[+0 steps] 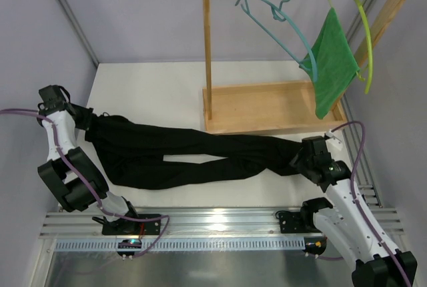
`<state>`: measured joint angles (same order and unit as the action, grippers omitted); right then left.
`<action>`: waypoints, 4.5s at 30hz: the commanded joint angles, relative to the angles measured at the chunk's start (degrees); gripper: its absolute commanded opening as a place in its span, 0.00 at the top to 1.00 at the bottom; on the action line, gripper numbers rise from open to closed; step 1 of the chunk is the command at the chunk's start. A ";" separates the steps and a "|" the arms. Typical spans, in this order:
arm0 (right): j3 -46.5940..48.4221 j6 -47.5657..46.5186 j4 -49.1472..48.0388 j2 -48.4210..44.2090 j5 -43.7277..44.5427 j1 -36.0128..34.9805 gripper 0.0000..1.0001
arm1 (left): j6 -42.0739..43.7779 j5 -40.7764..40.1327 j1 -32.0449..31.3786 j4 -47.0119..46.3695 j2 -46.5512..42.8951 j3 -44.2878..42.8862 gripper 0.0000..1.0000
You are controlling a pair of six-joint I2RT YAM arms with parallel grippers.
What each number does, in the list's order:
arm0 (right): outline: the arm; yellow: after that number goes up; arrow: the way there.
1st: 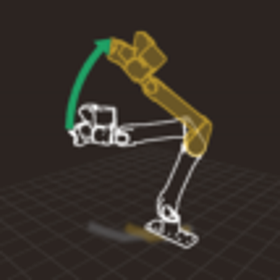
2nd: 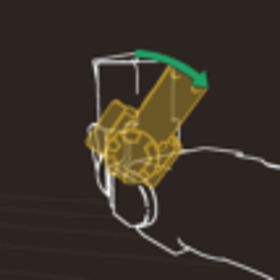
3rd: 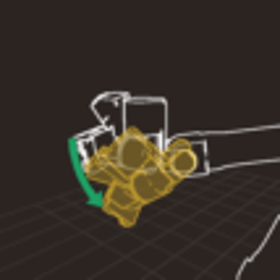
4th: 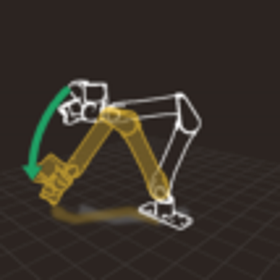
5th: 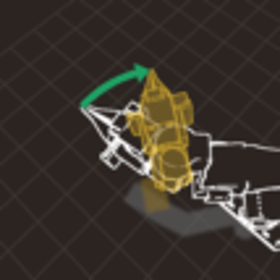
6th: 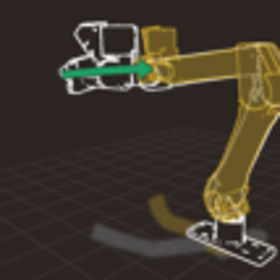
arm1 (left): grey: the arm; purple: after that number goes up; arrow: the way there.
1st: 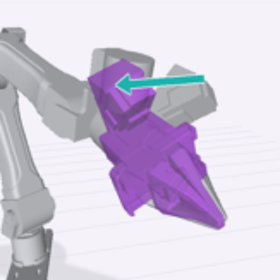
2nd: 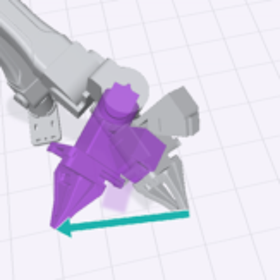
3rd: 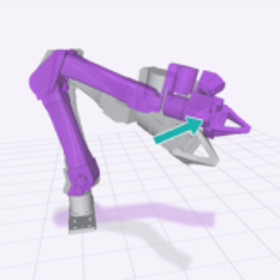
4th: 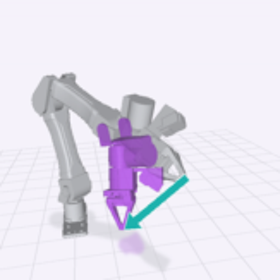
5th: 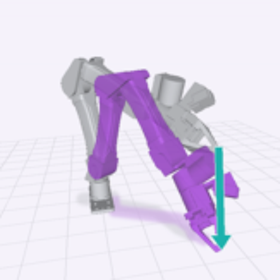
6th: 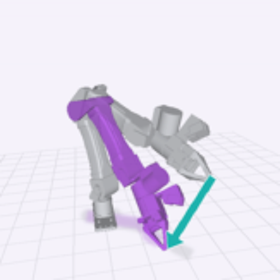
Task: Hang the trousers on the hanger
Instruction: Fold the trousers
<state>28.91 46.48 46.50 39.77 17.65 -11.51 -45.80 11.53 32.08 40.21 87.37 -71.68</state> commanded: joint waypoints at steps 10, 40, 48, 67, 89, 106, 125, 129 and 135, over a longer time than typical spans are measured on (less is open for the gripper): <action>17.59 0.37 -1.76 13.03 11.10 3.67 0.27 | 1.33 1.47 0.71 -1.09 -1.50 -0.57 1.00; 13.64 17.68 -14.68 37.22 -16.95 24.08 0.47 | 1.15 3.06 0.71 -4.08 -3.17 3.74 1.00; 13.19 15.16 -17.24 39.25 -17.92 24.08 0.96 | 0.98 2.89 0.71 -4.35 -3.35 4.27 1.00; 23.12 -7.72 -7.04 3.56 15.49 24.08 0.96 | -1.66 8.33 5.62 1.28 -3.70 -5.84 1.00; 42.62 -10.09 17.92 3.13 34.12 24.08 0.96 | 0.71 4.04 5.98 9.27 -17.58 -5.40 1.00; 26.48 -15.28 -11.52 14.81 7.31 24.08 0.96 | -2.27 2.62 5.28 -2.05 -8.01 0.04 1.00; 6.25 -7.54 -18.47 19.38 -10.79 24.16 0.62 | 0.54 1.04 5.28 -2.41 -4.23 -2.15 1.00; 6.34 -9.12 -19.42 17.45 -14.21 28.63 0.57 | 0.80 1.48 5.28 -2.06 -4.23 -2.24 1.00; 7.92 -11.85 -24.17 21.04 -27.04 33.22 0.57 | 0.36 2.27 5.19 -2.24 -6.07 -1.80 1.00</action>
<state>34.83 36.47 26.63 59.02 -1.76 21.26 -46.22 13.52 36.77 41.71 84.20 -71.66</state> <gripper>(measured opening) 0.430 0.024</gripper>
